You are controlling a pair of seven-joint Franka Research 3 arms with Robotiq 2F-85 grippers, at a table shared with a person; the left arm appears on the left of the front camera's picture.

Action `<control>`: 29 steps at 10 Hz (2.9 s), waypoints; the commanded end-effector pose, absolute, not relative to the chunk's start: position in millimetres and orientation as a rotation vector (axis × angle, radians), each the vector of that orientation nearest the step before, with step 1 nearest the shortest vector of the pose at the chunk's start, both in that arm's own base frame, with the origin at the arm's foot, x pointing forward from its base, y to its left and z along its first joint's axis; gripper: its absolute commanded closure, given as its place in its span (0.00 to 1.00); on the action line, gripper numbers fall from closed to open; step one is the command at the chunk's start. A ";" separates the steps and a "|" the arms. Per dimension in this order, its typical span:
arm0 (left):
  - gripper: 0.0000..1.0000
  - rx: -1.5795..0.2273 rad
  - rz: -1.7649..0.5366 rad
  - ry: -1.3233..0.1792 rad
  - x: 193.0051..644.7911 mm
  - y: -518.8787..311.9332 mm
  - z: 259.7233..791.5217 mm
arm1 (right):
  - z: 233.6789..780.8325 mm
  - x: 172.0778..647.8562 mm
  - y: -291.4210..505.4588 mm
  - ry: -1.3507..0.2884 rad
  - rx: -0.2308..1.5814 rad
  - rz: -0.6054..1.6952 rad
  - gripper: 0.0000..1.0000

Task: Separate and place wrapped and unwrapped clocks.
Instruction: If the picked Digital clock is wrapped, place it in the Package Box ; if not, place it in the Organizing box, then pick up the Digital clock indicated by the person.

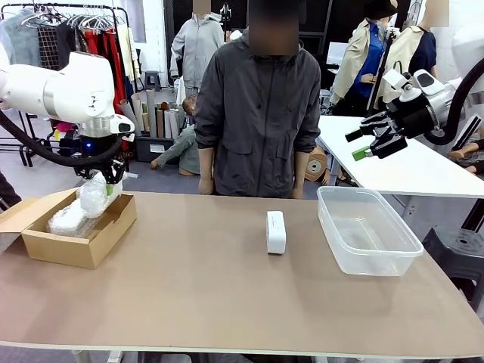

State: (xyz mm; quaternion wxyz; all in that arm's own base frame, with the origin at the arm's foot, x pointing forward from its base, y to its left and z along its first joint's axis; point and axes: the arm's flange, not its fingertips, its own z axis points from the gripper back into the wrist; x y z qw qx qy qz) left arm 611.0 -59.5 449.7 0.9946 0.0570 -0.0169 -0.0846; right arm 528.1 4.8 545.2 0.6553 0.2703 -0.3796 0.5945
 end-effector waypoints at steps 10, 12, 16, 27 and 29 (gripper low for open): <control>1.00 0.080 -0.179 0.001 609.7 -48.2 402.2 | 546.8 526.6 5.8 -0.864 0.614 1.350 0.00; 1.00 0.086 -0.194 -0.001 611.8 -48.5 395.1 | 546.8 526.6 5.8 -0.864 0.614 1.350 0.00; 0.53 0.076 -0.201 0.016 615.1 -48.1 387.2 | 546.8 526.6 5.8 -0.864 0.614 1.350 0.00; 0.00 0.070 -0.196 -0.026 609.4 -50.5 410.3 | 546.8 526.6 5.8 -0.864 0.614 1.350 0.00; 0.00 0.090 -0.191 -0.014 614.6 -53.2 407.6 | 546.8 526.6 5.8 -0.864 0.614 1.350 0.00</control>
